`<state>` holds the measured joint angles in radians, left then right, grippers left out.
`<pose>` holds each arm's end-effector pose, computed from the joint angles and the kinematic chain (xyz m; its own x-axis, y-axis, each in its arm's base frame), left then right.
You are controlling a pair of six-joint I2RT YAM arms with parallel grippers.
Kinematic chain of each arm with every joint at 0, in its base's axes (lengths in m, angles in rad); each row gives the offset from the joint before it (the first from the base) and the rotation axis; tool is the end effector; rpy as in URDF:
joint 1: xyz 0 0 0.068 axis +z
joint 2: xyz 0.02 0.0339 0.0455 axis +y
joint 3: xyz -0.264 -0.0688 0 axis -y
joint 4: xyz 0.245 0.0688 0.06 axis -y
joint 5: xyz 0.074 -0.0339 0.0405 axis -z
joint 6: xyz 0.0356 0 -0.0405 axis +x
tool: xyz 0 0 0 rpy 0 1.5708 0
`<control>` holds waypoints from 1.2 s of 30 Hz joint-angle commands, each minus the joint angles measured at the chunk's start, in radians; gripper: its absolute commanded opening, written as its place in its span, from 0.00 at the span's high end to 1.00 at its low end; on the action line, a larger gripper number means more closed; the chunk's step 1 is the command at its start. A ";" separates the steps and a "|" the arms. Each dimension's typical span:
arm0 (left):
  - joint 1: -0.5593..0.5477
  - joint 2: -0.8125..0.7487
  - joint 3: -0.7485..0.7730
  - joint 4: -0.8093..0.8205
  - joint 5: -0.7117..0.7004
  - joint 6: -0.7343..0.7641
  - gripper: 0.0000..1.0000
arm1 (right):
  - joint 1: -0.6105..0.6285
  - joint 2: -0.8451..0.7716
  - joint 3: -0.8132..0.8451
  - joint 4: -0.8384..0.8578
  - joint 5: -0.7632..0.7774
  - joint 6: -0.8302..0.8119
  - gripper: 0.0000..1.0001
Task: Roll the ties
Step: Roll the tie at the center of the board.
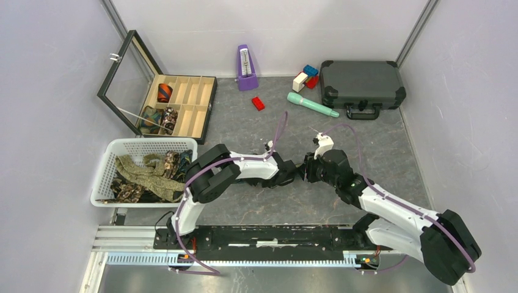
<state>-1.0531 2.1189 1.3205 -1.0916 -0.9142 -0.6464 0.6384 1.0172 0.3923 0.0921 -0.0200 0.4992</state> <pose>0.1935 -0.2828 0.1143 -0.7687 0.6068 -0.2025 0.2386 0.5657 0.7894 0.1677 0.1254 0.1877 -0.6500 0.1137 -0.7514 -0.3400 0.8408 0.4213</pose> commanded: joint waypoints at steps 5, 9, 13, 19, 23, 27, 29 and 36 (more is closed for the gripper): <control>0.004 -0.045 -0.034 0.258 0.294 0.029 0.59 | -0.004 -0.048 0.025 -0.025 0.041 -0.018 0.62; 0.005 -0.059 -0.047 0.273 0.312 0.023 0.47 | -0.004 -0.048 0.033 -0.025 0.038 -0.016 0.62; 0.005 -0.092 -0.055 0.272 0.307 0.013 0.39 | -0.004 -0.044 0.045 -0.026 0.037 -0.018 0.62; 0.005 -0.129 -0.020 0.218 0.276 0.000 0.31 | -0.003 -0.019 0.079 -0.029 0.035 -0.025 0.62; 0.005 -0.167 -0.002 0.197 0.271 0.000 0.27 | -0.003 -0.005 0.096 -0.028 0.031 -0.026 0.62; 0.005 -0.200 0.006 0.193 0.282 0.005 0.24 | -0.003 0.004 0.110 -0.028 0.028 -0.025 0.62; 0.005 -0.211 0.008 0.193 0.290 0.010 0.22 | -0.003 0.008 0.117 -0.026 0.028 -0.027 0.62; 0.004 -0.225 0.007 0.212 0.328 0.022 0.05 | -0.003 0.028 0.135 -0.022 0.025 -0.030 0.62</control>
<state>-1.0428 1.9316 1.3098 -0.9485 -0.6598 -0.6006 0.6384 1.0340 0.4767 0.0505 0.0010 0.4843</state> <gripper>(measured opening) 0.873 0.378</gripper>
